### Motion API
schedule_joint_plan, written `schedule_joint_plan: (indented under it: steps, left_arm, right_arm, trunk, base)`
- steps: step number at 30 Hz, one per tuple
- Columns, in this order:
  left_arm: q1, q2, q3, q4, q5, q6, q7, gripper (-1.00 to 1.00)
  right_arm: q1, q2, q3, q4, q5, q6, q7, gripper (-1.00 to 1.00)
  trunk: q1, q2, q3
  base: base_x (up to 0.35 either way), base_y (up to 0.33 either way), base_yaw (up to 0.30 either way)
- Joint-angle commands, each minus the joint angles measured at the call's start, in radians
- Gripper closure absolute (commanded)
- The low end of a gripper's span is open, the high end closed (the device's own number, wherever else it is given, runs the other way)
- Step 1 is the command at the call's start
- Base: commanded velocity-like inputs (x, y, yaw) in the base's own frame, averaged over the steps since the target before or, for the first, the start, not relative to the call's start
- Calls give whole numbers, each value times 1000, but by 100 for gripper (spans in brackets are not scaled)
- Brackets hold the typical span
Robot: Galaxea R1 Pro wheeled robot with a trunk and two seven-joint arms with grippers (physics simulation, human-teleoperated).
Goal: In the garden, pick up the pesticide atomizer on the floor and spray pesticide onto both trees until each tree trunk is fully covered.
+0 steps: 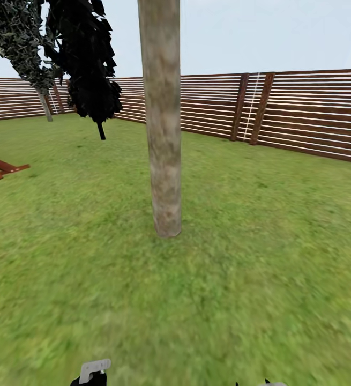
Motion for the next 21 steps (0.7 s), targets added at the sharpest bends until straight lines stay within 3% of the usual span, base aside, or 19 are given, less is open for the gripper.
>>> schedule_joint_plan:
  steps: [1,9,12,16,17,19,20,21]
  left_arm:
    - [0,0,0,0,0,0,0,100]
    - [0,1,1,0,0,0,0,100]
    - [0,3,0,0,-1,0,0,100]
    - [0,3,-1,0,-2,1,1,100]
    - [-1,7,-3,-2,-3,5,0,100]
    - [-4,17,-7,-10,-37,10,-14,100]
    - [-5,20,-10,-11,-72,11,-23,100]
    - [-9,21,-21,-12,-126,12,-45,100]
  right_arm:
    - [0,0,0,0,0,0,0,-100]
    - [0,-3,-2,-2,-2,-1,-4,-100]
    - [1,-25,-2,-2,-2,-2,-6,-100]
    - [2,-32,-2,-2,-4,-2,-13,-100]
    - [2,-45,-6,-3,-6,-1,-59,-100]
    - [0,-52,-4,-11,-2,-1,-79,-100]
    - [0,-51,3,-27,7,-1,-76,-100]
    - [-2,-48,35,-54,36,1,-60,-100]
  trunk:
    - [0,0,0]
    - [0,0,0]
    - [0,0,0]
    - [0,0,0]
    - [0,0,0]
    - [0,0,0]
    - [0,0,0]
    - [0,0,0]
  base:
    - [338,0,0]
    - [338,0,0]
    - [338,0,0]
    - [338,0,0]
    - [338,0,0]
    - [338,0,0]
    - [338,0,0]
    - [338,0,0]
